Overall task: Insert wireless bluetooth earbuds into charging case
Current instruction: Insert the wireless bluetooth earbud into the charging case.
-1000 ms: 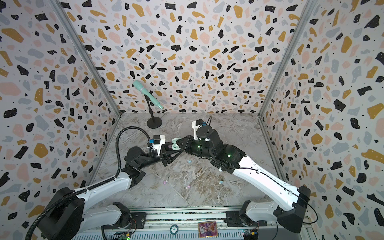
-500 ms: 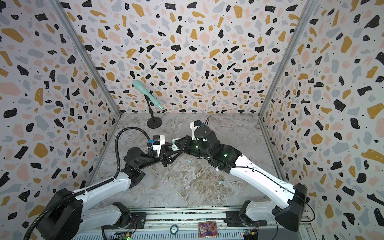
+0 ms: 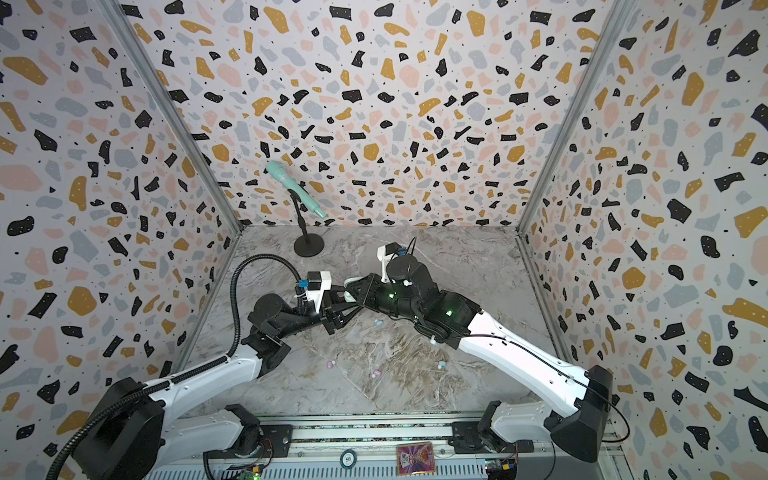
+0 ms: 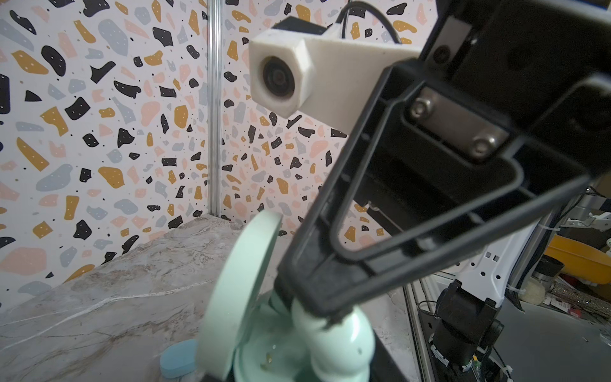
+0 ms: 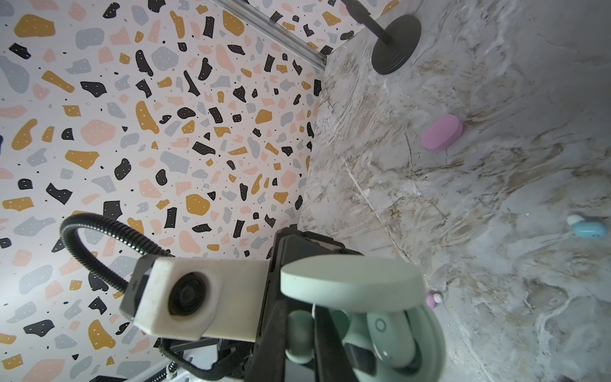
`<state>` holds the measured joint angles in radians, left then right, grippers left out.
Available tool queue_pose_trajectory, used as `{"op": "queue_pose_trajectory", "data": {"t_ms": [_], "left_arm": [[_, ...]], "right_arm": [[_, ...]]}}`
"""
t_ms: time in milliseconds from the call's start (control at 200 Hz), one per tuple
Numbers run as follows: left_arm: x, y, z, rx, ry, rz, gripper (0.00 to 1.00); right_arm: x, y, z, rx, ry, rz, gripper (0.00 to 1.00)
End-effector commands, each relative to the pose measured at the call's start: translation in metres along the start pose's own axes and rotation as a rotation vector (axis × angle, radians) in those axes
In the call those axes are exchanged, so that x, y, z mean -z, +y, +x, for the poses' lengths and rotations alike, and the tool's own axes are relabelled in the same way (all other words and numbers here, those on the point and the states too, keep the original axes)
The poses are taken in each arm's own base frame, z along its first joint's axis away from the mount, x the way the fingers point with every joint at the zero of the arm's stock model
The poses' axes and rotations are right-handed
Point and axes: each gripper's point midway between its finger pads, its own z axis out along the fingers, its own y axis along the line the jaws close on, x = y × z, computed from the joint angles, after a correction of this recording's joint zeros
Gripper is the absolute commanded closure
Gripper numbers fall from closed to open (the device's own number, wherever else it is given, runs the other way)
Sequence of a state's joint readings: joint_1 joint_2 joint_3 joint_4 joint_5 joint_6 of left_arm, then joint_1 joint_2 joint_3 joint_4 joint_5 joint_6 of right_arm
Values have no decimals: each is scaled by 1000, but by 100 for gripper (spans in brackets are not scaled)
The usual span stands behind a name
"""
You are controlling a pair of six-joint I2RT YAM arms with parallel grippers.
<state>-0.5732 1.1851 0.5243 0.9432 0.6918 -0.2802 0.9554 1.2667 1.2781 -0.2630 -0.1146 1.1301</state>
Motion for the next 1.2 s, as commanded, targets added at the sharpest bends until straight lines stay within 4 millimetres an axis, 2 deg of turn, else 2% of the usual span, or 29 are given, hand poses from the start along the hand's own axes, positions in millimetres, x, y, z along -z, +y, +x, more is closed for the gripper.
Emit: {"op": "queue_pose_trajectory", "data": {"t_ms": [0, 330, 561, 1036, 1197], "left_arm": [[-1, -10, -35, -92, -94, 24, 64], [0, -15, -40, -93, -105, 42, 64], [0, -20, -37, -111, -94, 55, 64], [2, -24, -33, -119, -93, 62, 64], [2, -25, -31, -116, -88, 66, 64]], "right_arm": [[8, -1, 8, -7, 15, 7, 94], [6, -17, 9, -23, 0, 38, 94], [3, -14, 6, -19, -14, 26, 94], [8, -24, 7, -39, -31, 51, 95], [8, -19, 3, -40, -42, 34, 96]]}}
